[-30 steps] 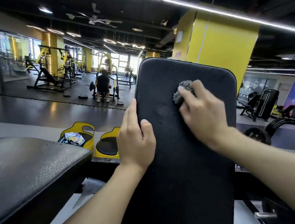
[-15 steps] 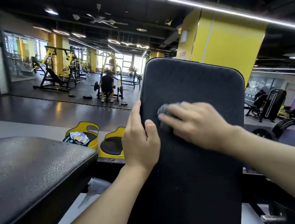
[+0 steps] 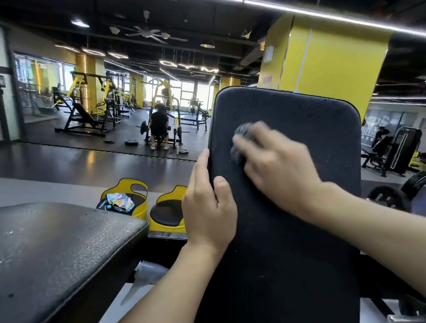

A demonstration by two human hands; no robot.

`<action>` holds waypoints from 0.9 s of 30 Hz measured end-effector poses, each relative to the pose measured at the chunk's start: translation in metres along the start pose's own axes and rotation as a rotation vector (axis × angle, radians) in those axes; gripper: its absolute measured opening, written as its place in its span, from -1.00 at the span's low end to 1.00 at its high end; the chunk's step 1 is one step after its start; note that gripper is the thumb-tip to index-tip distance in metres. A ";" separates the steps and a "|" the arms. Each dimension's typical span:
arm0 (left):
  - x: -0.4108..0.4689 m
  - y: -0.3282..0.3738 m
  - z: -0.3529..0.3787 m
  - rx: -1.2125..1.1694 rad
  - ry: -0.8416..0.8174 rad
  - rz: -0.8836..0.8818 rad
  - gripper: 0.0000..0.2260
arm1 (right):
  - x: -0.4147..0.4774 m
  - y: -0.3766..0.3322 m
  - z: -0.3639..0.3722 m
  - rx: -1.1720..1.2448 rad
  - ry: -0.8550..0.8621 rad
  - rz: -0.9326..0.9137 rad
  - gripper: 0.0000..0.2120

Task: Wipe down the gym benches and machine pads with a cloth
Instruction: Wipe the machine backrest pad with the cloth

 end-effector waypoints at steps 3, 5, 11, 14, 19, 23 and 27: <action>0.000 0.000 -0.001 -0.007 0.002 0.008 -0.44 | -0.008 -0.025 0.001 0.089 -0.084 -0.340 -0.72; 0.000 -0.001 -0.001 -0.016 0.001 0.003 -0.45 | 0.015 0.003 0.000 0.053 -0.054 -0.222 -0.70; -0.001 -0.004 -0.001 -0.056 -0.002 -0.031 -0.45 | 0.002 -0.027 0.009 0.094 -0.096 -0.248 -0.69; -0.002 -0.003 -0.003 -0.100 0.028 -0.051 -0.52 | 0.019 -0.002 0.008 0.043 -0.128 -0.281 -0.69; -0.002 -0.004 -0.004 -0.152 0.056 -0.067 -0.53 | 0.012 -0.017 0.008 0.011 -0.085 -0.077 -0.67; -0.004 -0.004 -0.010 -0.207 0.123 -0.085 -0.47 | 0.002 -0.026 0.005 0.065 -0.180 -0.392 -0.70; -0.004 -0.004 -0.012 -0.228 0.146 -0.111 -0.45 | 0.011 0.008 0.004 0.040 -0.040 0.033 -0.62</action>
Point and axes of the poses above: each hand's wrist, its own x-axis towards the middle knuckle, its own z-axis out of the palm, y = z × x, the point moved 9 cm from there along x, towards the middle knuckle, and after that the axes turned 6 degrees about y, right-handed, at the moved point
